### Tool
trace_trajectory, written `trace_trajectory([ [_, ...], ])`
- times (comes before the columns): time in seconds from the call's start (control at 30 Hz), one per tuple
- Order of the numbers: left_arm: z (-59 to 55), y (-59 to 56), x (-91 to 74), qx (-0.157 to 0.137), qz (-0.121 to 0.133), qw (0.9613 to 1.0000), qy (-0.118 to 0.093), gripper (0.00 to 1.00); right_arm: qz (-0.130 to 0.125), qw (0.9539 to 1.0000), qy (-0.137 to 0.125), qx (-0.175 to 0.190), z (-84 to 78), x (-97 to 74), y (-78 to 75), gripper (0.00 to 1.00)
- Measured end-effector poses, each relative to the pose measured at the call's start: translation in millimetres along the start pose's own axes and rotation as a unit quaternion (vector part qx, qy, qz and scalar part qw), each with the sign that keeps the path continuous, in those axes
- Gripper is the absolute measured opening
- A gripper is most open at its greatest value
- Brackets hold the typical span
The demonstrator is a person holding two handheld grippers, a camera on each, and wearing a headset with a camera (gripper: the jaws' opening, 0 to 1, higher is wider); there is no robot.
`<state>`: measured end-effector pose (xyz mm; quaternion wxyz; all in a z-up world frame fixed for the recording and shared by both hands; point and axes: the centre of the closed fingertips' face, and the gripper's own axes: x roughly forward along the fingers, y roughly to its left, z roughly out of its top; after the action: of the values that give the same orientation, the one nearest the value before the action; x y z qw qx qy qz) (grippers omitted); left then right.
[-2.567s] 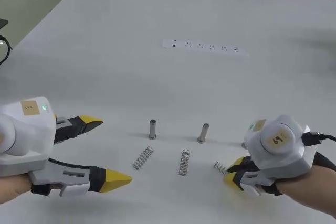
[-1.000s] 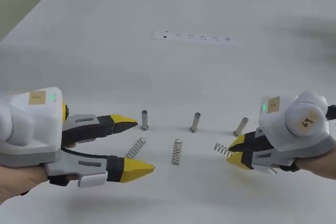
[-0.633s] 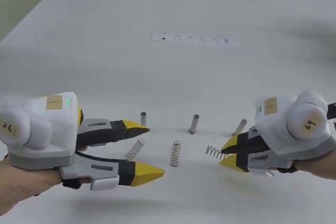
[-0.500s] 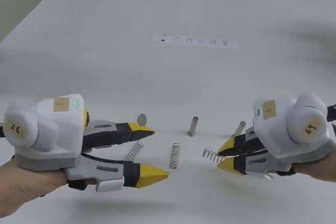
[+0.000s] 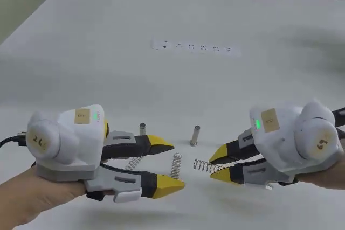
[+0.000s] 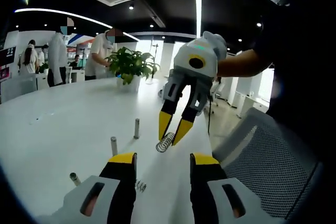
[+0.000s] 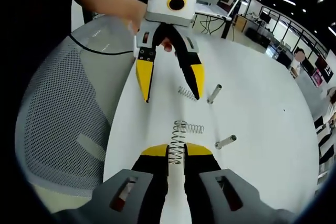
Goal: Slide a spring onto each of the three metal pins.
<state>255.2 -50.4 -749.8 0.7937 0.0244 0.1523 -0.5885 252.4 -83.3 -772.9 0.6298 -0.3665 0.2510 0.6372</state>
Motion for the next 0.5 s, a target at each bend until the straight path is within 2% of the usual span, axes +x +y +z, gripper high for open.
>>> trace_trajectory([
  [0.13,-6.8,-1.6,8.8,0.025,-0.012,0.9996,0.008,0.25,0.004,0.9999,0.006,-0.011,-1.9,2.6,1.6,0.08],
  [0.33,-0.6,-6.3,17.0,0.037,-0.022,0.9991,-0.007,0.2,0.008,0.9998,0.0,-0.018,1.1,3.5,4.1,0.08],
  [0.5,-2.0,-8.9,21.3,0.039,-0.029,0.9988,-0.008,0.19,0.013,0.9996,-0.008,-0.025,5.9,2.8,5.6,0.08],
])
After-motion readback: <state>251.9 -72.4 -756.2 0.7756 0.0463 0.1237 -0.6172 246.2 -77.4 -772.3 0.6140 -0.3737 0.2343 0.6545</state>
